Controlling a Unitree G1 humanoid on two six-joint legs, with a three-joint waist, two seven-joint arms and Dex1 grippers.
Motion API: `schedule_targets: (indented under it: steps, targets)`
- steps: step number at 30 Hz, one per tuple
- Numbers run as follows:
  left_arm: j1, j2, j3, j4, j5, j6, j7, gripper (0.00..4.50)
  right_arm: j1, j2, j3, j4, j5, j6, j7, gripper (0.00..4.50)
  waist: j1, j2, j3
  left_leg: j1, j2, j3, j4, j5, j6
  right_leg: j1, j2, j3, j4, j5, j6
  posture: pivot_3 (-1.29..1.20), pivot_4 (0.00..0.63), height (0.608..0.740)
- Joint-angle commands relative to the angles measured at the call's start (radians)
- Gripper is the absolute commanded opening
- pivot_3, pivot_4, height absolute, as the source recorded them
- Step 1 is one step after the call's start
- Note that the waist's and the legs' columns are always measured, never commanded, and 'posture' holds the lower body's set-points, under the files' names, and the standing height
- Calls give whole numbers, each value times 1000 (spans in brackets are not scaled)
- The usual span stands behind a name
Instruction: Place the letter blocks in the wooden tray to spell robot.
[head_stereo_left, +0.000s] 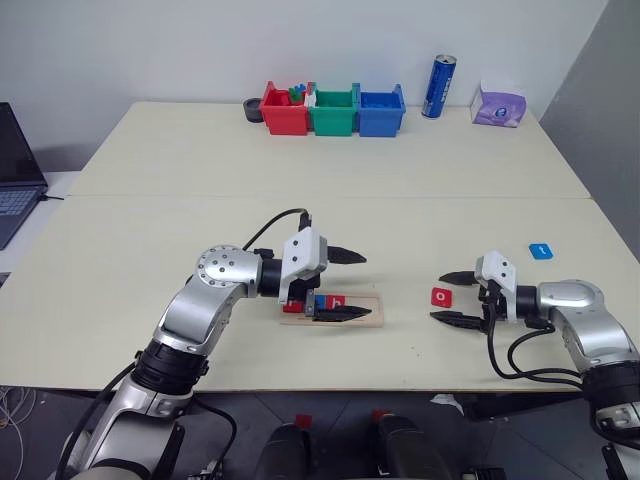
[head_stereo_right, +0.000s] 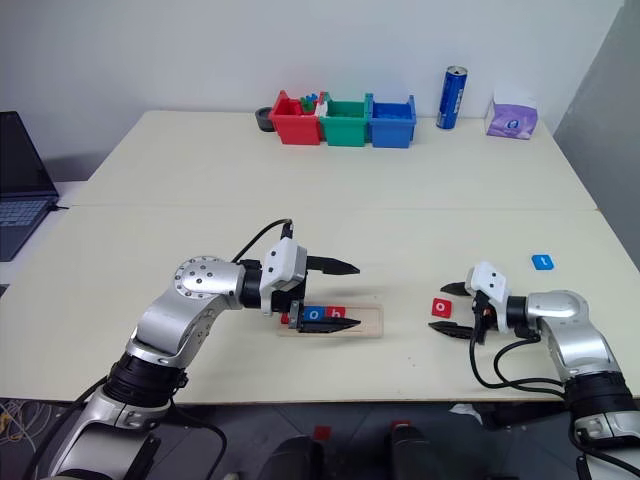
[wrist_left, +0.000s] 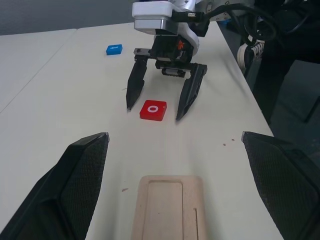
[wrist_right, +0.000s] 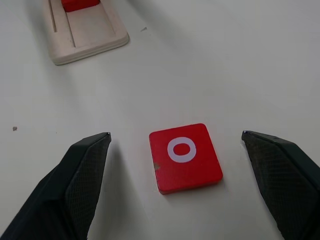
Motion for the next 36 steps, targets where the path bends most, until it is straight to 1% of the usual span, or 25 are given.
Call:
schedule_targets:
  steps: [1, 2, 4, 9, 10, 14, 18, 20, 22, 24, 27, 29, 33, 36]
  targets:
    - [3, 8, 9, -51, -39, 7, -20, 4500, 5, -9, -16, 2, 5, -10, 3, 4112, 0, 0, 0, 0, 0, 0, 0, 0, 0, 0, 0, 0, 0, 0, 0, 0, 150, 740]
    - [4, 9, 9, -54, -44, 9, -26, 4500, 6, -9, -16, 4, 4, -12, 3, 3962, 0, 0, 0, 0, 0, 0, 0, 0, 0, 0, 0, 0, 0, 0, 0, 0, 150, 740]
    - [8, 13, 9, -62, -60, 14, -41, 4500, 8, -9, -16, 2, 4, -14, 4, 3323, 0, 0, 0, 0, 0, 0, 0, 0, 0, 0, 0, 0, 0, 0, 0, 0, 150, 740]
    - [12, 22, 13, -78, -83, 33, -57, 4500, 8, -12, -17, -7, 9, -6, 8, 1549, 0, 0, 0, 0, 0, 0, 0, 0, 0, 0, 0, 0, 0, 0, 0, 0, 150, 740]
    - [11, 22, 13, -78, -85, 34, -57, 4500, 7, -14, -18, -4, 9, -7, 8, 1451, 0, 0, 0, 0, 0, 0, 0, 0, 0, 0, 0, 0, 0, 0, 0, 0, 150, 740]
    - [10, 23, 15, -77, -92, 38, -54, 4500, 8, -19, -17, -25, 13, 14, 11, 1455, 0, 0, 0, 0, 0, 0, 0, 0, 0, 0, 0, 0, 0, 0, 0, 0, 150, 740]
    - [7, 42, 51, -50, -96, 35, -44, 4500, -3, 2, -15, -146, 55, 98, -5, 1455, -2, 0, 0, 0, 0, 0, 0, 0, 0, 0, 0, 0, 0, 0, 0, 0, 150, 740]
    - [8, 69, 84, -22, -99, 28, -48, 4500, -9, 21, -9, -231, 79, 154, -22, 1455, -5, 0, 0, 0, 1, -1, 0, 0, 0, 0, 1, 0, 0, 0, 0, 0, 150, 740]
    - [30, 128, 132, 18, -92, 4, -71, 4500, -26, 65, 19, -335, 109, 234, -57, 1455, -7, 0, 0, 1, 2, -2, -1, 0, 0, 0, 2, 0, 1, 0, 0, 0, 150, 740]
    - [64, 186, 173, 21, -103, -3, -97, 4500, -45, 119, 52, -391, 121, 298, -95, 1455, -14, 0, 0, 1, 2, -2, -1, 0, 0, 0, 3, 0, 1, 0, 0, 0, 150, 740]
    - [135, 268, 227, -3, -124, 0, -137, 4500, -80, 188, 110, -386, 92, 314, -131, 1455, -13, 0, 0, 1, 3, -3, -2, 0, 0, -1, 3, -1, 1, -1, -2, 0, 150, 740]
    - [178, 304, 259, -22, -136, 5, -142, 4500, -99, 215, 143, -367, 68, 304, -144, 1455, -5, 0, 0, 0, 3, -3, -2, 0, 0, -1, 2, -1, 0, -1, -2, 0, 150, 740]
    - [223, 323, 289, -60, -151, 21, -119, 4500, -119, 229, 195, -327, 33, 276, -142, 1455, 10, -1, 1, -3, 2, -2, -1, 0, 0, -2, -2, -3, -1, -1, -2, 0, 150, 740]
    - [250, 322, 295, -91, -157, 29, -101, 4500, -131, 232, 229, -296, 11, 247, -125, 1455, 10, -1, 1, -2, 1, -1, -1, 0, 0, -2, -3, -2, -1, -1, -1, 0, 150, 740]
